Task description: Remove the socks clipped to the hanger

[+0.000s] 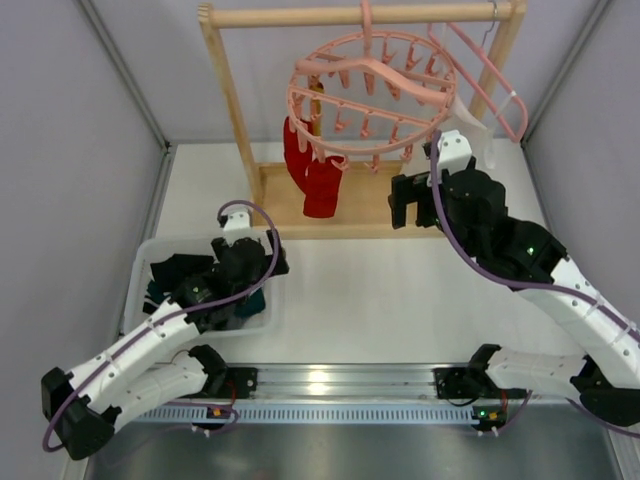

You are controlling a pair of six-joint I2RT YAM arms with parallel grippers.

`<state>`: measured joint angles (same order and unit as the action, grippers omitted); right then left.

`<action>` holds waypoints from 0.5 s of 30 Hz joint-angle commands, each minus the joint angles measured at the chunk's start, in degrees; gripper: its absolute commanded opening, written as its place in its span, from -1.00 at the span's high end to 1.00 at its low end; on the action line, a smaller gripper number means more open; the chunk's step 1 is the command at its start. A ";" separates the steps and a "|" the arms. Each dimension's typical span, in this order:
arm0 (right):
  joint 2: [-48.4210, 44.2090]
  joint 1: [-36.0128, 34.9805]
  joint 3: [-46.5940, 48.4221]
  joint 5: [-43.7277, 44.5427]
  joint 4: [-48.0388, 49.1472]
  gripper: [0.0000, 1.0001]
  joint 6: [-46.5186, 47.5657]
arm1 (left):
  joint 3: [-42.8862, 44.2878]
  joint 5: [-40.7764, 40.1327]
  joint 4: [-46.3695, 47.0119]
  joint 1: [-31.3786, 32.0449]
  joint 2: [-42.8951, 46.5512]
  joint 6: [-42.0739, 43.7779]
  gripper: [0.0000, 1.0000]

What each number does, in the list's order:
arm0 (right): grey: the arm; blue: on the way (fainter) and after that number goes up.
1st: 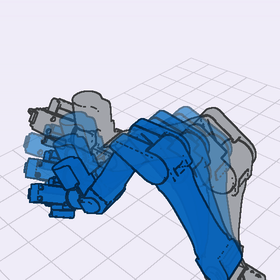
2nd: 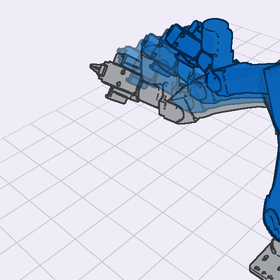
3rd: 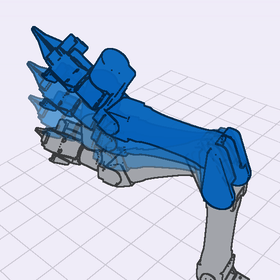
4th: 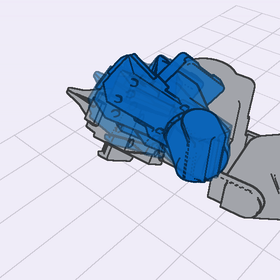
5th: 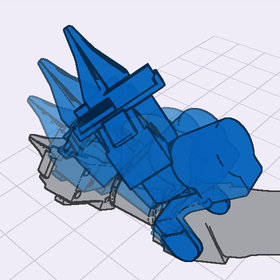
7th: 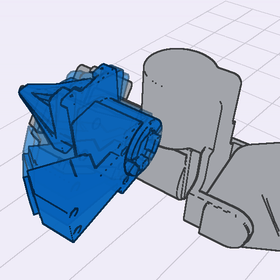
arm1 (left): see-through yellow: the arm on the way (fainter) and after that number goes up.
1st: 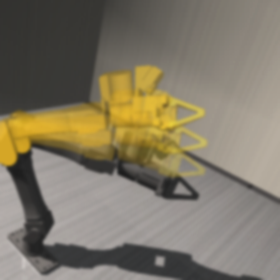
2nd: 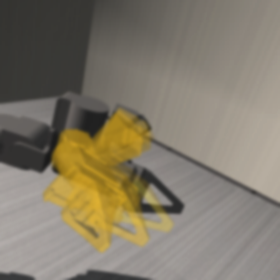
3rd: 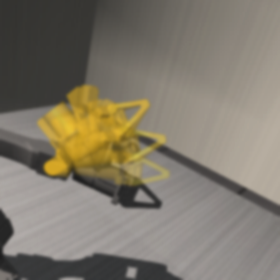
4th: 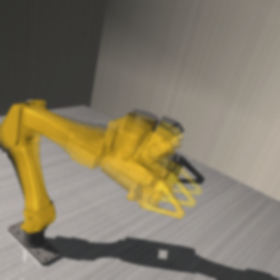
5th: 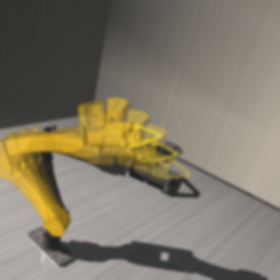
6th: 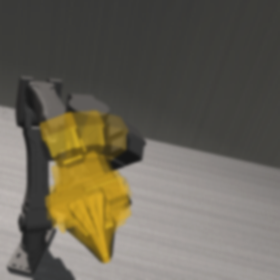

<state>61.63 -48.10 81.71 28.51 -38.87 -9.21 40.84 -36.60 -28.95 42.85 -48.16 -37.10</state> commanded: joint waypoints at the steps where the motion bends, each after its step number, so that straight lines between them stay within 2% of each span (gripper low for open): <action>1: -3.09 1.25 -0.32 -2.49 2.40 -0.99 -0.19 | -0.04 20.65 21.17 0.48 0.61 14.46 -0.96; 3: -4.05 1.34 -0.50 -4.07 2.40 -0.99 -0.19 | -1.02 29.60 28.13 0.39 -0.52 19.67 -0.96; 4: -4.32 1.34 -0.68 -4.69 2.57 -0.99 -0.28 | -1.29 30.53 33.99 0.39 -2.27 23.53 -0.96; 8: -6.16 1.43 -1.64 -7.76 3.10 -0.99 0.42 | -1.03 30.44 43.87 -1.09 -8.34 30.76 -0.96; 9: -6.51 1.43 -2.51 -8.21 3.80 -0.99 0.86 | -0.33 31.58 44.76 -3.97 -10.09 31.38 -0.96; 11: -8.26 1.34 -3.83 -8.91 4.94 -0.99 2.00 | 2.74 40.86 46.96 -8.99 -16.33 30.34 -0.96; 12: -8.88 1.34 -5.32 -9.00 5.47 -0.99 2.44 | 3.71 46.04 47.92 -14.76 -18.53 29.55 -0.96; 13: -9.76 1.43 -6.29 -9.00 7.13 -0.99 2.88 | 4.68 49.31 49.50 -17.42 -21.85 28.85 -0.96; 15: -12.57 1.43 -10.23 -9.26 9.24 -0.99 3.94 | 3.90 54.43 56.60 -20.95 -23.64 29.45 -0.96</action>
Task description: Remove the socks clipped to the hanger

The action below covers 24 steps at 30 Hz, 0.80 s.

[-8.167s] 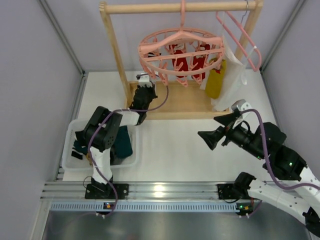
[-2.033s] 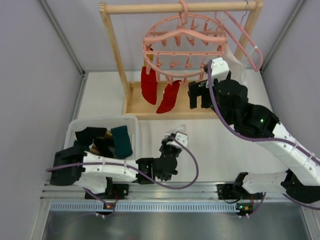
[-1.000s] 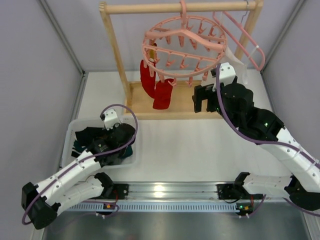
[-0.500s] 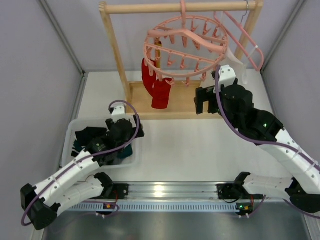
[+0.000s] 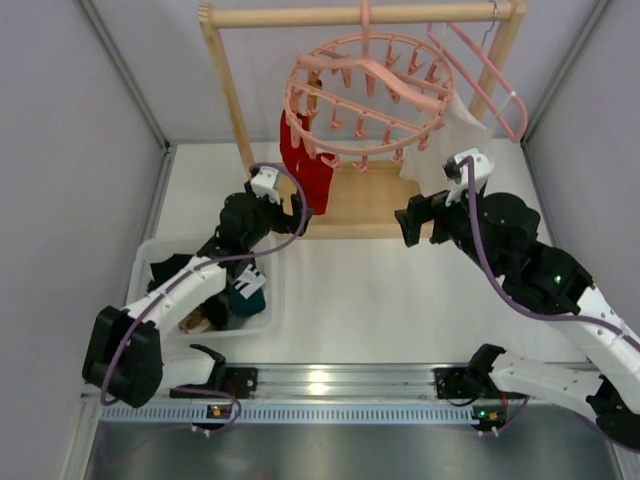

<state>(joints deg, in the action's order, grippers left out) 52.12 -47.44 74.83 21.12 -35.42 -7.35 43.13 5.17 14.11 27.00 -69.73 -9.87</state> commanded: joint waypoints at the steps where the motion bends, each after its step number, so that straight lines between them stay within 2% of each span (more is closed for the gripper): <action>1: -4.21 0.77 -4.85 -3.79 8.50 -0.99 3.47 | 0.73 13.28 15.84 -5.47 -3.38 2.92 -0.96; 2: -6.22 0.68 -6.17 -4.94 10.00 -0.99 4.10 | 0.55 16.25 20.13 -5.82 -4.17 3.19 -0.96; 4: -7.38 0.77 -7.94 -7.92 10.81 -0.99 4.54 | 1.33 20.03 22.88 -6.96 -7.32 3.89 -0.96; 9: -7.29 0.68 -6.54 -13.73 8.35 -0.99 4.72 | 5.99 30.58 24.21 -7.84 -13.66 5.30 -0.90; 11: -7.21 0.68 -6.10 -16.02 7.74 -0.99 4.81 | 8.27 31.48 24.47 -7.84 -16.56 4.86 -0.90; 14: -7.38 0.68 -5.22 -18.39 7.38 -0.99 4.46 | 11.09 29.82 24.39 -7.93 -20.35 4.77 -0.72; 16: -7.82 0.68 -5.04 -20.50 7.38 -0.99 4.19 | 12.23 28.50 24.65 -7.93 -21.84 4.77 -0.46; 18: -8.26 0.77 -5.39 -20.86 7.91 -0.99 3.93 | 12.41 28.23 26.14 -7.93 -22.29 4.25 -0.42; 19: -8.52 0.68 -5.65 -21.47 8.17 -0.99 4.01 | 12.59 28.58 26.23 -8.02 -22.55 4.07 -0.33; 20: -8.44 0.68 -5.83 -22.69 8.35 -0.99 4.02 | 12.67 28.84 26.23 -7.93 -22.46 3.81 -0.16; 22: -8.17 0.68 -6.01 -22.79 8.52 -0.99 4.10 | 11.80 28.76 26.84 -7.93 -21.68 2.85 0.41; 24: -7.65 0.68 -5.92 -22.88 8.87 -0.99 3.93 | 10.23 28.23 28.43 -7.84 -20.45 1.70 0.62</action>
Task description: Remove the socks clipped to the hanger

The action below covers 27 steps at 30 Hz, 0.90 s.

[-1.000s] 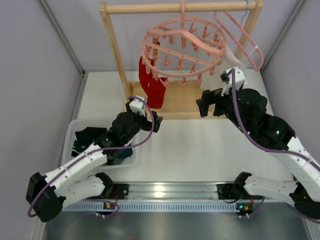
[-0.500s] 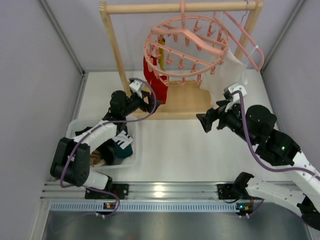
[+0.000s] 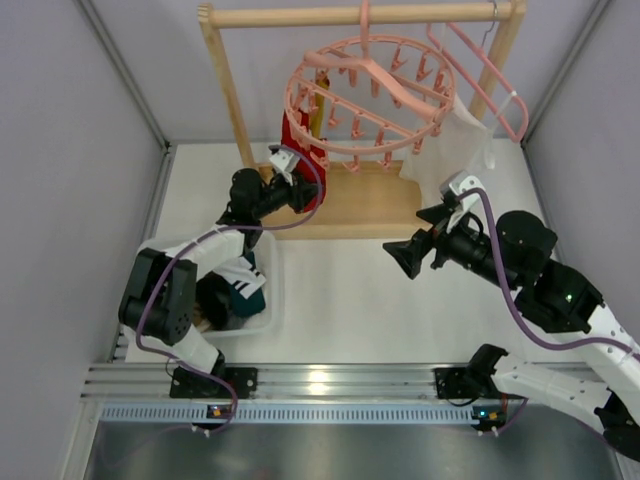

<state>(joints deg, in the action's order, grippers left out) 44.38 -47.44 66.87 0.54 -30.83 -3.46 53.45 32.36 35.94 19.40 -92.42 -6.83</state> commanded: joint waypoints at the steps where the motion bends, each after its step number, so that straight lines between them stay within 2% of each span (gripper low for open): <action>1: 0.09 0.68 1.95 -2.73 5.07 -0.99 -0.31 | -0.71 0.95 6.86 -0.24 2.77 -2.47 0.68; 4: 0.09 0.68 1.60 -3.26 7.26 -0.99 -1.37 | -3.43 -3.86 6.86 1.42 5.84 -2.84 1.00; 5: 0.09 0.68 1.60 -3.09 7.71 -0.99 -1.80 | -4.31 -9.54 6.77 3.43 6.89 -2.58 1.00; 7: -0.26 0.68 1.33 -0.90 9.72 -0.99 -4.43 | -6.86 -15.89 6.68 7.73 9.80 -1.61 1.00; 8: -0.43 0.68 1.16 0.77 10.78 -0.99 -5.40 | -7.74 -22.45 6.68 9.24 10.94 -1.52 1.00; 11: -2.01 0.68 -0.07 1.84 14.38 -0.99 -8.84 | -10.64 -31.28 6.60 15.48 14.02 -0.82 1.00; 12: -2.63 0.68 -0.34 1.75 15.00 -0.99 -9.28 | -11.43 -38.96 6.51 17.15 14.89 0.14 1.00; 13: -3.24 0.68 -0.34 1.66 15.36 -0.99 -9.54 | -11.53 -41.74 6.07 18.99 15.16 0.93 1.00; 16: -2.99 0.68 2.28 3.40 13.78 -0.99 -11.30 | -9.34 -53.78 2.14 27.15 14.64 3.57 1.00; 21: -0.97 0.68 7.21 10.26 8.77 -0.99 -12.62 | -3.45 -72.48 -0.70 35.87 11.31 10.42 1.00; 24: 1.75 0.68 11.16 12.73 5.45 -0.99 -12.10 | -0.11 -81.53 -0.61 42.72 8.50 14.99 1.00; 27: 6.92 0.68 17.84 15.88 -0.78 -0.99 -10.95 | 3.06 -86.75 -0.61 45.46 5.16 18.34 1.00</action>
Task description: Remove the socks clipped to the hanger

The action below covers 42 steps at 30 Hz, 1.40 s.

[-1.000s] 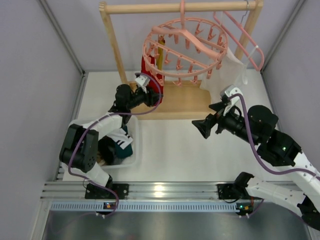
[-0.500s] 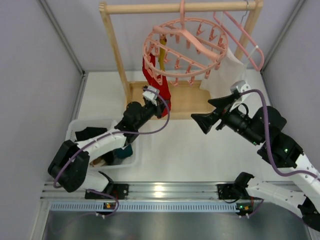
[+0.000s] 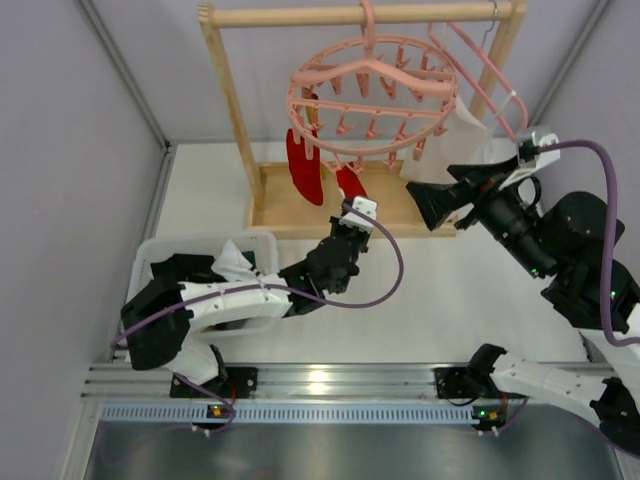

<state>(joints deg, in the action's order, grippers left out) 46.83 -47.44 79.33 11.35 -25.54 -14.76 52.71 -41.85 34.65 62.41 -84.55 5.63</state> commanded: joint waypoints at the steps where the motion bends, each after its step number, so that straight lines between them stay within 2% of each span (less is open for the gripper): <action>1: 5.72 0.68 8.53 5.95 -7.41 -0.99 0.52 | 5.11 -15.08 0.76 3.93 -3.59 6.58 1.00; 4: 10.99 0.68 14.52 8.59 -12.68 -0.95 1.23 | 7.75 -18.26 0.85 6.40 -7.02 9.92 1.00; 11: 20.83 0.51 23.84 6.84 -19.19 -0.50 2.81 | 13.03 -21.26 0.85 10.71 -12.65 14.05 1.00; 13: 22.68 0.07 26.48 7.01 -20.77 -0.43 3.25 | 14.78 -21.87 1.03 11.68 -14.49 15.72 1.00; 16: 25.59 -1.07 28.68 9.29 -24.02 -0.39 4.39 | 17.25 -23.63 1.03 12.73 -16.95 17.66 1.00; 20: 28.31 -3.70 29.12 21.03 -26.66 -0.38 6.15 | 19.27 -25.04 1.03 13.08 -18.97 18.19 1.00; 23: 30.50 -6.34 30.35 26.60 -28.33 -0.37 6.94 | 20.59 -25.04 0.94 13.26 -20.38 18.89 1.00; 37: 37.54 -7.05 32.38 28.11 -27.20 -0.24 11.33 | 23.76 -24.69 1.03 14.49 -23.55 20.12 1.00; 42: 37.46 -4.95 30.98 25.13 -25.79 -0.19 11.51 | 23.49 -24.51 0.94 14.58 -23.29 20.12 1.00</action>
<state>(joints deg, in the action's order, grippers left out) 85.03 -53.56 109.19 37.34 -53.04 -4.38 74.65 -66.41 34.35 76.18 -107.39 25.34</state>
